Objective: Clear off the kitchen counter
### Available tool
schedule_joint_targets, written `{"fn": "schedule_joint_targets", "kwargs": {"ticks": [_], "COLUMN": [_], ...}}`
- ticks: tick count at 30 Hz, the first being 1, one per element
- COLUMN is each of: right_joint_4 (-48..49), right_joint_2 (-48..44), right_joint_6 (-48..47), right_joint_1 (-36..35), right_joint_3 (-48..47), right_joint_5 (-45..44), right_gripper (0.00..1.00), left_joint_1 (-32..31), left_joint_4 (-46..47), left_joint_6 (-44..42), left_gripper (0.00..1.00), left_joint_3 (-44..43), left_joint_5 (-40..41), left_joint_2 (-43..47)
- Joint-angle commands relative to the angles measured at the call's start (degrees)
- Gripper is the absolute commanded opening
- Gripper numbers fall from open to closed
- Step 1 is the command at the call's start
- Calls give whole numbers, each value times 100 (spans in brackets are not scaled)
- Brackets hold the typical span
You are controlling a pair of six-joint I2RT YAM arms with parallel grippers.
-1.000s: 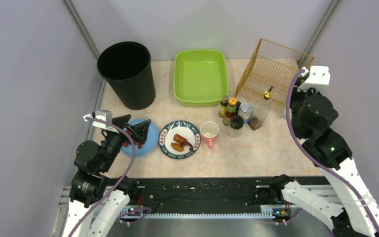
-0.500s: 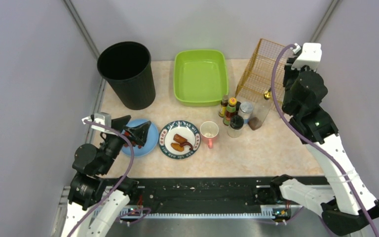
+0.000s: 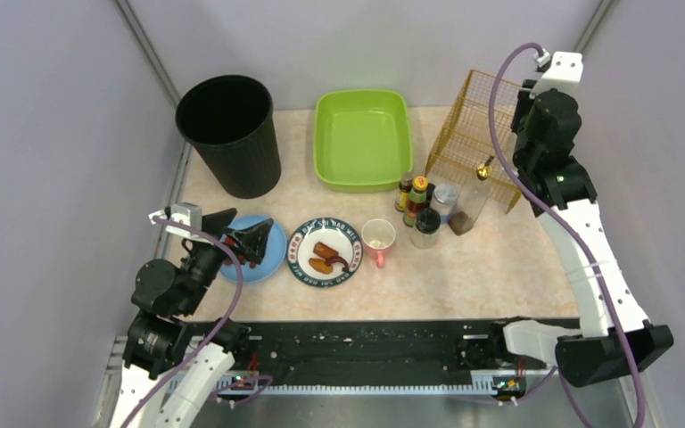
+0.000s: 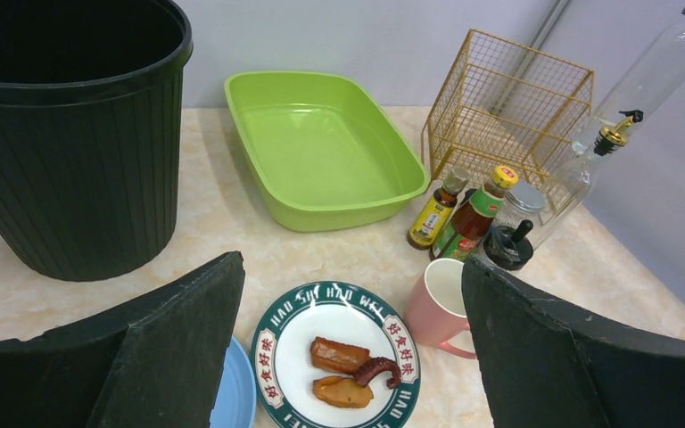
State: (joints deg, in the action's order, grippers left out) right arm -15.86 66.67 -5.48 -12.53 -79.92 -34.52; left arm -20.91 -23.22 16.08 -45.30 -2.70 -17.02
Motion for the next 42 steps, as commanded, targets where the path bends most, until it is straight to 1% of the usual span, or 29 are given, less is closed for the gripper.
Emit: {"fn": "schedule_joint_targets", "kwargs": {"ticks": [1,5,11,14,19,22,28,36,42], "right_joint_4": [844,870,1167,1305,1884,2034,2841,2618,2657], "right_joint_2": [190,672,1212,1513,1783,1976,2280,2954,3339], "right_joint_6": [409,455,432,279,144,128,-62,-11,157], "right_joint_1": [323,433,460,485,500,535,568,806,992], "right_joint_3": [-832,-1312,-1867,-2145,-2219,-2348,-2312,-3074,-3285], "right_joint_5": [661,905,989,1244,1632,1730,1914,2217,2474], "right_gripper": [0,0,0,0,0,0,0,0,0], "left_joint_1": [-27,-14,-7,-4,-7,-2,-2,-4,-5], "left_joint_4": [201,213,212,213,232,234,209,158,134], "left_joint_6": [-56,-30,-17,-17,-3,-8,-74,-165,-208], "left_gripper": [96,96,95,95,95,95,95,95,95], "left_joint_3": [38,38,34,47,71,63,74,55,34], "left_joint_5": [0,-45,-63,-55,-118,-152,-35,158,215], "left_joint_2": [-58,-130,-230,-263,-355,-423,-467,-484,-520]}}
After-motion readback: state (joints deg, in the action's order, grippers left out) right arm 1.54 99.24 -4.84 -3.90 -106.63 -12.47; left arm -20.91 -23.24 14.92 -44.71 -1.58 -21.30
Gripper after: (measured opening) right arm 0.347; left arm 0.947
